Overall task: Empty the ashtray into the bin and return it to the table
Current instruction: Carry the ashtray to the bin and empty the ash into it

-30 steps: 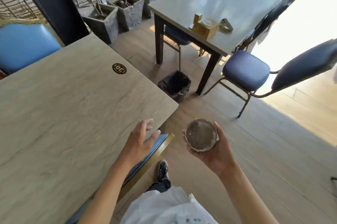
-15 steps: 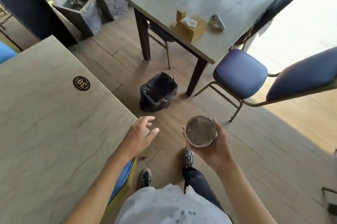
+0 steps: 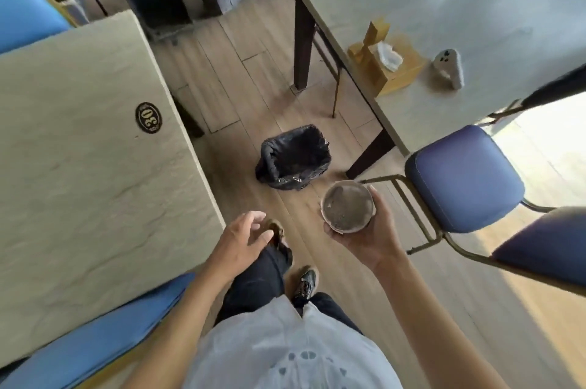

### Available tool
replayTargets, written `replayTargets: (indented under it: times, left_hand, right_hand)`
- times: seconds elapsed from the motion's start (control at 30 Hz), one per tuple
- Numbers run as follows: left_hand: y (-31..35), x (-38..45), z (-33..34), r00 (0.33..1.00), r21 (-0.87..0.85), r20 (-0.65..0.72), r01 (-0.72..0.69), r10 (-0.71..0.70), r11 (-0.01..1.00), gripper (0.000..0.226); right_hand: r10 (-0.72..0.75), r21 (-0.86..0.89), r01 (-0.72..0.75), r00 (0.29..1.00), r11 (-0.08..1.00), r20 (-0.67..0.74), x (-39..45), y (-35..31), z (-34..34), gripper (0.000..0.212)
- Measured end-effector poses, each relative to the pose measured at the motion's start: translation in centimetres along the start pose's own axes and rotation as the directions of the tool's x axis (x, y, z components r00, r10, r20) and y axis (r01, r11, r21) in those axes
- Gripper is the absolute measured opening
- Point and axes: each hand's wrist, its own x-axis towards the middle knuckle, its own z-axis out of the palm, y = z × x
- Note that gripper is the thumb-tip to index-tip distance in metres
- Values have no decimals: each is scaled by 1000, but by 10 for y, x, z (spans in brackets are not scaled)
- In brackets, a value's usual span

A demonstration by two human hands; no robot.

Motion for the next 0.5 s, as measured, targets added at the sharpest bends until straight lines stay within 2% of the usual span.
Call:
replayTargets:
  times: [0.2,0.37,0.5]
  left_hand:
    - [-2,74,-13,994,-97,-33,104,-107,990,39]
    - [-10,159,-25,972,-124,-16,230,-234,965,36]
    - [-24,227,-22,947,-111,43,322,-319,940,32]
  right_hand:
    - [79,-25,-80,997,997,-19,76,-37,40,71]
    - [142,-11,-143,988,990,-65,141,-69,73,56]
    - [152,-77,-162,981,984,-121,200,-98,78,85]
